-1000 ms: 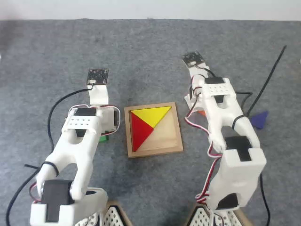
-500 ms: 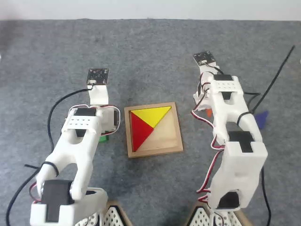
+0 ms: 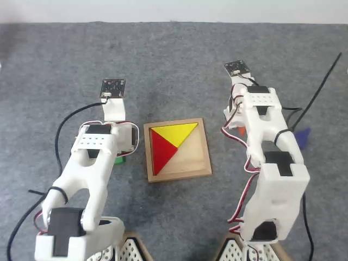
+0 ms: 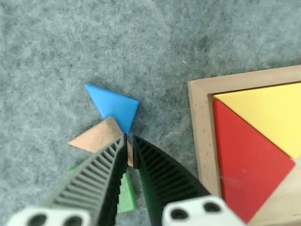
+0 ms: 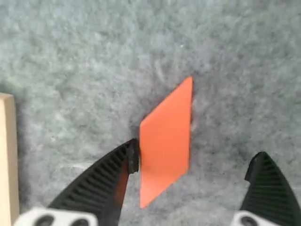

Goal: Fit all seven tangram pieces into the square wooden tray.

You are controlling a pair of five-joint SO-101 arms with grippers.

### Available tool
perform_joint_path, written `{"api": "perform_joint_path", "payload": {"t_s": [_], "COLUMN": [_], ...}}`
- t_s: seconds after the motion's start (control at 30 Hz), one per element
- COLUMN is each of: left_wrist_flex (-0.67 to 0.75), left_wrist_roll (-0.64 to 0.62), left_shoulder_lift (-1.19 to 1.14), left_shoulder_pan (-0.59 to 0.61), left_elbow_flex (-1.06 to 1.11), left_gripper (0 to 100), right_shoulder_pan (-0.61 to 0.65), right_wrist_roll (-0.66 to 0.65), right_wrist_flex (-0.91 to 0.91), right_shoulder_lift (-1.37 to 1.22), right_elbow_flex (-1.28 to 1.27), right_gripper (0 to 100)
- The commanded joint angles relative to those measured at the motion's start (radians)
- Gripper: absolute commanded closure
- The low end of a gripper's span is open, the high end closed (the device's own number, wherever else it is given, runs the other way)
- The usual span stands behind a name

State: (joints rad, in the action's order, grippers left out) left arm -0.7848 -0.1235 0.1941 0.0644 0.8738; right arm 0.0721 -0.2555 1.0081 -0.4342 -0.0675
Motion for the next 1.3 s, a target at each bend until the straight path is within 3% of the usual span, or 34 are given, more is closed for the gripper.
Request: {"api": "perform_joint_path", "payload": {"t_s": [0.0, 0.23, 0.53, 0.87, 1.13, 1.27], "left_wrist_flex": [0.011, 0.011, 0.011, 0.009, -0.005, -0.005], "left_wrist_roll": [0.012, 0.012, 0.012, 0.012, 0.014, 0.014], "left_shoulder_lift": [0.006, 0.006, 0.006, 0.008, 0.006, 0.006], "left_shoulder_pan": [-0.006, -0.006, 0.000, -0.002, -0.003, -0.005], "left_elbow_flex": [-0.004, -0.004, -0.002, -0.004, -0.008, -0.008], "left_gripper": [98, 98, 98, 98, 98, 98], "right_shoulder_pan": [-0.038, -0.053, -0.071, -0.236, -0.216, -0.134], "right_wrist_roll": [0.043, 0.057, 0.012, 0.005, -0.011, -0.011], "right_wrist_flex": [0.012, -0.001, -0.091, -0.012, -0.004, 0.047], "right_shoulder_lift": [0.127, 0.283, 0.041, -0.008, -0.012, 0.088], "right_elbow_flex": [0.046, -0.040, -0.029, 0.071, 0.078, 0.077], "right_gripper": [63.8, 63.8, 63.8, 63.8, 63.8, 63.8]}}
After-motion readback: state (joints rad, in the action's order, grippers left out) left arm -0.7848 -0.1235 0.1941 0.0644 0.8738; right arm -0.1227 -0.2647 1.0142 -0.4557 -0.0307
